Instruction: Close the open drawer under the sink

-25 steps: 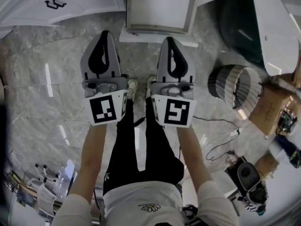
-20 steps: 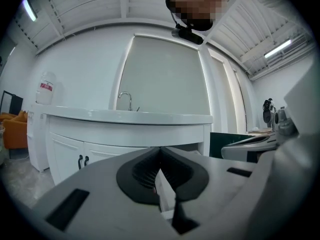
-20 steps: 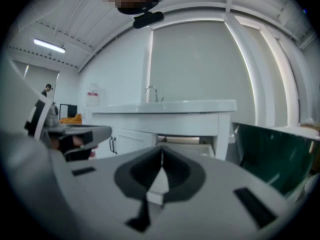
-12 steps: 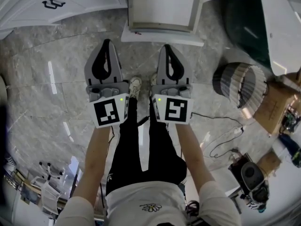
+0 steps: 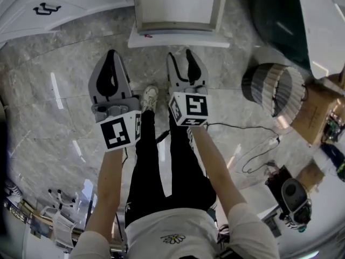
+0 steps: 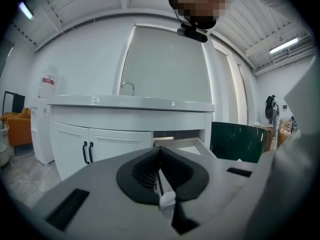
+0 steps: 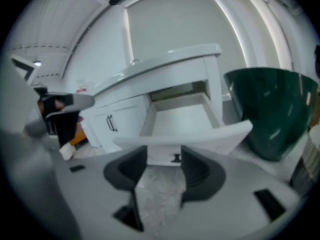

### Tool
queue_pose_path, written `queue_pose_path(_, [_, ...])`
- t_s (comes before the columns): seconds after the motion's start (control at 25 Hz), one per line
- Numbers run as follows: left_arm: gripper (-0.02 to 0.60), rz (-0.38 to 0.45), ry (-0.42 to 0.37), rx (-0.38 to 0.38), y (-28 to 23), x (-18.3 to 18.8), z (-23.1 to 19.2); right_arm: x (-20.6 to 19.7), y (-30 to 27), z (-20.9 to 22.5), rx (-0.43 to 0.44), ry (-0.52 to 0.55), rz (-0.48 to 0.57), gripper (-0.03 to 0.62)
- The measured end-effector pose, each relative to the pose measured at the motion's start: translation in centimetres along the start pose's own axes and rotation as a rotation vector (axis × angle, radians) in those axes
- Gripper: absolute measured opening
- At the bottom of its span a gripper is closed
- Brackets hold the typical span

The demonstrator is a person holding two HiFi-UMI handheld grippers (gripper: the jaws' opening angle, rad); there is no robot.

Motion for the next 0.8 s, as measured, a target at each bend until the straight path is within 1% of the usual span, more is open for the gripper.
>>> queue_pose_path(0.08, [0.02,-0.014,-0.002,-0.003,0.1,-0.4,0.0,-1.5,-1.2,1.0,-0.062,-0.048,-0.038,0.218])
queue_pose_path(0.12, [0.02,-0.022,-0.002,-0.006,0.1,-0.6,-0.1,-2.2,-1.9,1.3,-0.091,-0.041,-0.056,0.224])
queue_pose_path(0.2, [0.02,-0.032,-0.008,-0.014,0.1,-0.9,-0.3,-3.0,-3.3,1.7,-0.128,0.016,-0.083,0.236])
queue_pose_path(0.28, [0.02,-0.033,-0.019,-0.018,0.1,-1.2,-0.5,-3.4,-4.7,1.5,-0.128,0.08,-0.097,0.247])
queue_pose_path(0.4, [0.02,-0.044,-0.013,-0.004,0.0,-1.9,-0.8,-4.0,-6.6,1.4,-0.111,0.116,-0.115,0.25])
queue_pose_path(0.48, [0.02,-0.064,-0.003,0.005,-0.1,-2.5,-0.7,-4.3,-7.6,1.6,-0.113,0.11,-0.122,0.25])
queue_pose_path(0.64, [0.02,-0.082,-0.013,-0.009,-0.3,-2.7,-0.4,-4.9,-8.8,2.5,-0.151,0.054,-0.146,0.25])
queue_pose_path(0.8, [0.02,-0.09,-0.016,-0.012,-0.8,-2.6,-0.5,-5.0,-9.9,2.6,-0.143,0.035,-0.161,0.25])
Point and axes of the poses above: the fingertips, and each gripper's own axes: y backward along the fingers, z to its right, x out of its top, the point moved 10 cm from there along y, backward along the fingers, and after that the axes turned 1 degree about z, right-handed, at the moved point
